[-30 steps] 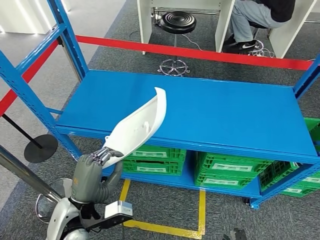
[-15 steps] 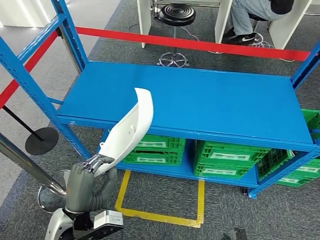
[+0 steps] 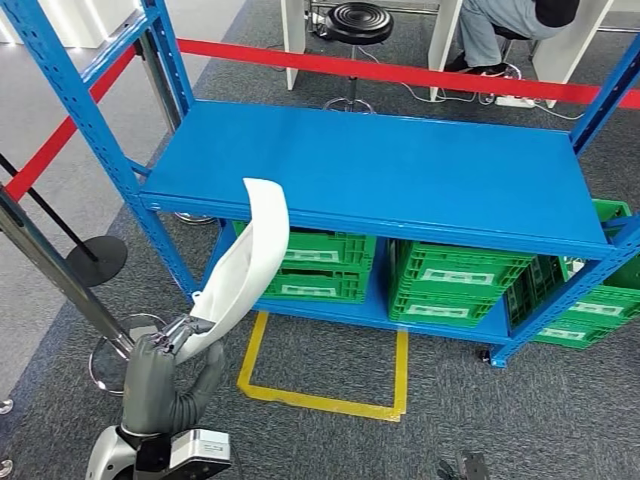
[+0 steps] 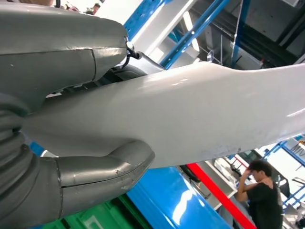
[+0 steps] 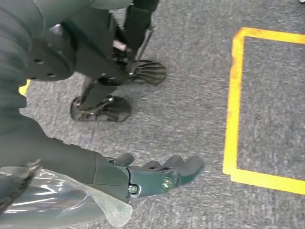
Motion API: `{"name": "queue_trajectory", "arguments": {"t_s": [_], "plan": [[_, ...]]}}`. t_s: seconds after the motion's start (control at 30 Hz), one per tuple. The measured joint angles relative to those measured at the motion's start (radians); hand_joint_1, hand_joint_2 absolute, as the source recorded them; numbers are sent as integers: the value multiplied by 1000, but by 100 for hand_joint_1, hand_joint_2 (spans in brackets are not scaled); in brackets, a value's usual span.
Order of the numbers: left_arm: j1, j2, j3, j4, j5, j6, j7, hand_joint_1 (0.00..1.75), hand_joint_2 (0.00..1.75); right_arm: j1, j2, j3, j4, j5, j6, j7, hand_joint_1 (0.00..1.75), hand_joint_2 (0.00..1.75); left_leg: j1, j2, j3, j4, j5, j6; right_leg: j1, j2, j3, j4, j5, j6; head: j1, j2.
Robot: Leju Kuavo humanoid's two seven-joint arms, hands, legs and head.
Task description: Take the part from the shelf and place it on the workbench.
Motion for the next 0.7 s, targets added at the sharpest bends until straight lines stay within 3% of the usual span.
{"name": "queue_trajectory", "arguments": {"t_s": [0.03,0.07,0.13,0.17,0.2,0.23,0.27,0.33,0.4,0.43,0.5,0.53,0.57,0.67,0.7], "plan": [[3,1,0,0,9,3,-8,175,175,0,2,0,0,3,0,-2,0,175,2,-2,-6,11,-19,-7,-2,-4,-9,1,10,-8,-1,0],[6,2,0,0,20,6,-18,175,175,1,3,0,1,8,0,-4,0,175,5,-4,-15,40,-59,-15,-4,-7,-20,0,22,-15,-3,0],[8,4,0,0,39,14,-43,175,175,0,4,-1,1,14,1,-13,0,175,13,-5,-40,155,-173,-28,-4,-12,-47,1,45,-23,-6,0],[8,5,0,0,47,17,-57,175,175,0,4,-1,1,16,1,-17,0,175,17,-5,-49,225,-213,-33,-4,-14,-61,3,58,-22,-7,0],[8,5,0,0,54,20,-68,175,175,0,5,-1,1,17,2,-21,0,175,20,-5,-51,279,-228,-37,-4,-15,-76,7,70,-21,-7,0],[7,6,0,0,60,21,-78,175,175,0,5,-2,1,18,2,-25,0,175,24,-5,-40,307,-219,-40,-5,-17,-93,12,81,-18,-7,0],[7,6,0,0,66,22,-85,175,175,0,5,-3,1,19,2,-29,0,175,27,-5,-12,297,-193,-42,-5,-18,-110,19,91,-15,-7,0],[3,5,0,0,78,22,-95,175,175,1,5,-6,1,20,1,-39,0,175,32,-6,89,179,-154,-44,-6,-18,-143,36,107,-6,-7,0],[-2,4,-2,0,90,21,-102,175,175,2,5,-10,1,22,-1,-48,0,175,31,-9,181,43,-170,-39,-5,-16,-165,50,120,6,-7,0],[-5,2,-3,0,95,21,-105,175,175,3,5,-13,1,24,-2,-52,0,175,29,-10,199,6,-183,-34,-5,-16,-173,54,127,12,-7,0],[-7,-1,-4,0,105,20,-110,175,175,7,5,-19,1,26,-5,-56,0,175,26,-10,189,-10,-182,-16,-9,-16,-188,59,140,26,-7,0],[-8,-3,-4,1,108,20,-112,175,175,11,5,-22,2,27,-6,-57,0,175,25,-9,178,-12,-173,-6,-10,-13,-199,71,128,32,-7,0],[-9,-5,-4,1,110,20,-114,175,175,16,5,-25,3,28,-7,-58,0,175,24,-7,164,-13,-161,6,-11,-10,-213,96,97,35,-5,0],[-12,-10,-5,2,114,11,-118,175,175,21,5,-30,5,30,-9,-63,0,175,16,-6,116,-13,-122,24,-10,1,-256,259,-52,37,4,0],[-14,-12,-5,3,116,6,-119,175,175,21,5,-31,5,30,-9,-65,0,175,12,-6,98,-12,-108,26,-10,2,-262,314,-74,36,5,0]]}}
